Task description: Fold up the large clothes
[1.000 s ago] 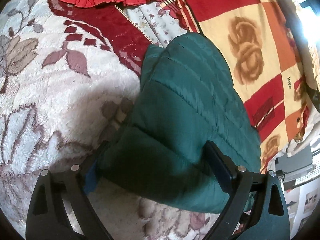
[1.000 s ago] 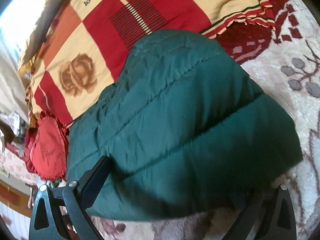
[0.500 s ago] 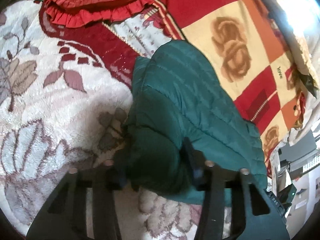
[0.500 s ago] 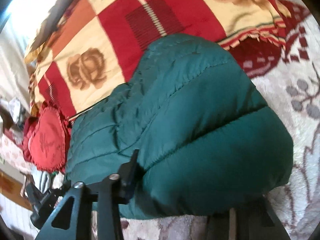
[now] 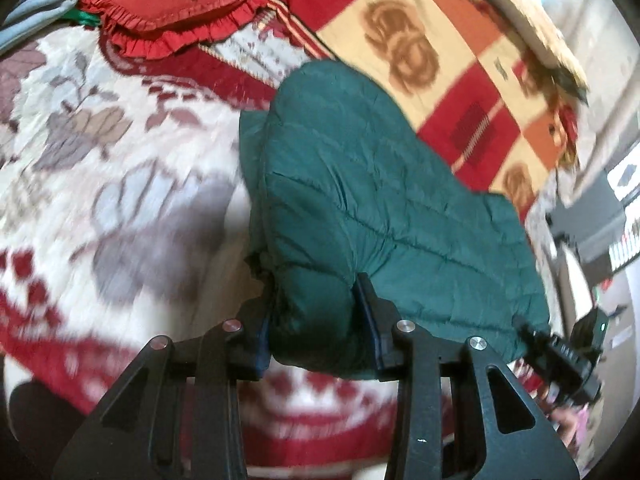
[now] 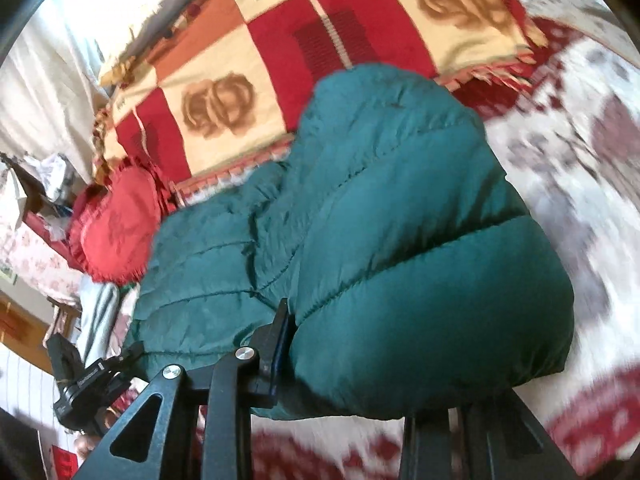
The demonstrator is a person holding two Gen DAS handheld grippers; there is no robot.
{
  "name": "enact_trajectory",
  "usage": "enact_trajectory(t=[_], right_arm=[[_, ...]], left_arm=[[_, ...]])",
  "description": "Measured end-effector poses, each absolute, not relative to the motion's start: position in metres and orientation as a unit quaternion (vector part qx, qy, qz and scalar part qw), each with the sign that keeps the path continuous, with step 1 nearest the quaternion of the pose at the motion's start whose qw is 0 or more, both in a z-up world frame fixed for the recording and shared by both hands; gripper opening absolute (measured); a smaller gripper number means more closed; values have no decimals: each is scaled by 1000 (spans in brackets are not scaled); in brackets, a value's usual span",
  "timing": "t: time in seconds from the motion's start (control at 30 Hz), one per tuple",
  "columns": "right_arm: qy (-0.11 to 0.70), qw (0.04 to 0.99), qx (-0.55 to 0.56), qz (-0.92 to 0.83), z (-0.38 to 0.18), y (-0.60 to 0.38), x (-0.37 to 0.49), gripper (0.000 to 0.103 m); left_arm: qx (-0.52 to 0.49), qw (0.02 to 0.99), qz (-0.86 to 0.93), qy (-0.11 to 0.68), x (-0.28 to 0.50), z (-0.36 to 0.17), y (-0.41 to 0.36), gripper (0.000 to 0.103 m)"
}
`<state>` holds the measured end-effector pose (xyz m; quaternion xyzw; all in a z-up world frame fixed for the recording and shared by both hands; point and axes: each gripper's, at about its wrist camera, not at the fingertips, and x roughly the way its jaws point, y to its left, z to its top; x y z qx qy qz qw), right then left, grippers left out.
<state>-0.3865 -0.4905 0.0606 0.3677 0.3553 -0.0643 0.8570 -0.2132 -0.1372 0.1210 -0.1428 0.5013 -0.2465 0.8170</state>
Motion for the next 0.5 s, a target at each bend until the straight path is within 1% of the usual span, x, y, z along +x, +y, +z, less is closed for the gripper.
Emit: enact_trajectory(t=[0.07,0.13,0.2,0.23,0.27,0.3,0.33,0.37,0.4,0.43,0.5], right_arm=[[365,853,365,-74,51,-483,-397,32],[379,848,360,-89,39,-480,-395,36],[389,845,353,-103,32,-479,-391,45],[391,845,349,-107,30,-479,-390,48],[394,845,345,-112,31,-478,-389,53],[396,844,342,-113,32,-477,-389,54],[399,844,340,-112,34,-477,-389,56],[404,843,336,-114,35,-477,-391,61],[409,841,335,-116,35,-478,-392,67],[413,839,335,-119,36,-478,-396,69],[416,838,333,-122,37,-479,-403,72]], left_arm=[[-131,818,-240,507,-226,112,-136,36],[-129,818,-231,511,-231,98,-137,36],[-130,818,-223,514,-230,86,-139,39],[-132,820,-221,511,-231,86,-138,40],[-132,822,-218,509,-232,87,-137,42],[-126,825,-215,508,-234,89,-138,43],[-120,827,-212,507,-236,90,-138,48],[-111,832,-205,503,-238,93,-138,54],[-108,835,-201,501,-239,94,-137,56],[-106,836,-198,500,-241,96,-134,59],[-101,836,-194,503,-244,100,-131,60]])
